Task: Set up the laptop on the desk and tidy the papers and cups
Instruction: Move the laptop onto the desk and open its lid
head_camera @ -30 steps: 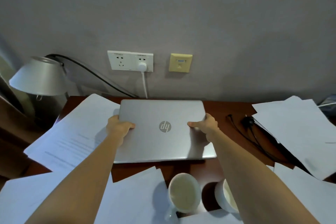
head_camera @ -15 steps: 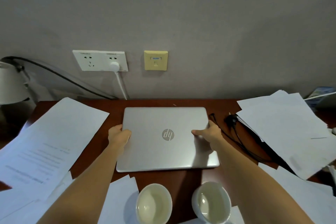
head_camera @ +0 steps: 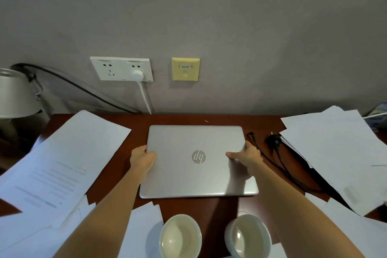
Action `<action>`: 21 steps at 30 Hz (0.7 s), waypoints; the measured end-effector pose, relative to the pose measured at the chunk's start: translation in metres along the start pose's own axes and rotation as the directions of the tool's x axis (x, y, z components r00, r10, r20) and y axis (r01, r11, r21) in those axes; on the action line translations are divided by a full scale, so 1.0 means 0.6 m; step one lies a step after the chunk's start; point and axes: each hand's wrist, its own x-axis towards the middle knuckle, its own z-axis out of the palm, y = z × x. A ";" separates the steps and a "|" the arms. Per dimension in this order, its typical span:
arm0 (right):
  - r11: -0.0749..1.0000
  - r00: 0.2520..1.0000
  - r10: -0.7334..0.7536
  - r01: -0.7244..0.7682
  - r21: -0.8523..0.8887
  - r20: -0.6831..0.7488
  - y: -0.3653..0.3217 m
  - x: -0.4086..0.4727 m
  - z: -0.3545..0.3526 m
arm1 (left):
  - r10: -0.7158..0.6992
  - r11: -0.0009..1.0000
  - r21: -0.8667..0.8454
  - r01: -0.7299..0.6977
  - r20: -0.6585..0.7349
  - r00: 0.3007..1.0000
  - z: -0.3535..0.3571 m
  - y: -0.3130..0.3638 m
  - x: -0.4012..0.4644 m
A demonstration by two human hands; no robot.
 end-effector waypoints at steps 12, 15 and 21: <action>0.992 1.000 0.028 -0.027 -0.121 0.009 -0.002 0.016 0.005 | -0.050 0.996 -0.078 0.045 -0.074 0.996 0.011 -0.011 -0.020; 0.988 1.000 0.028 -0.028 -0.152 -0.005 -0.003 0.018 0.008 | -0.045 0.997 -0.063 0.043 -0.026 0.999 0.011 -0.018 -0.029; 0.956 0.998 0.000 -0.019 -0.292 -0.064 -0.021 0.006 0.015 | -0.010 0.982 0.187 -0.008 0.095 0.995 0.004 -0.034 -0.040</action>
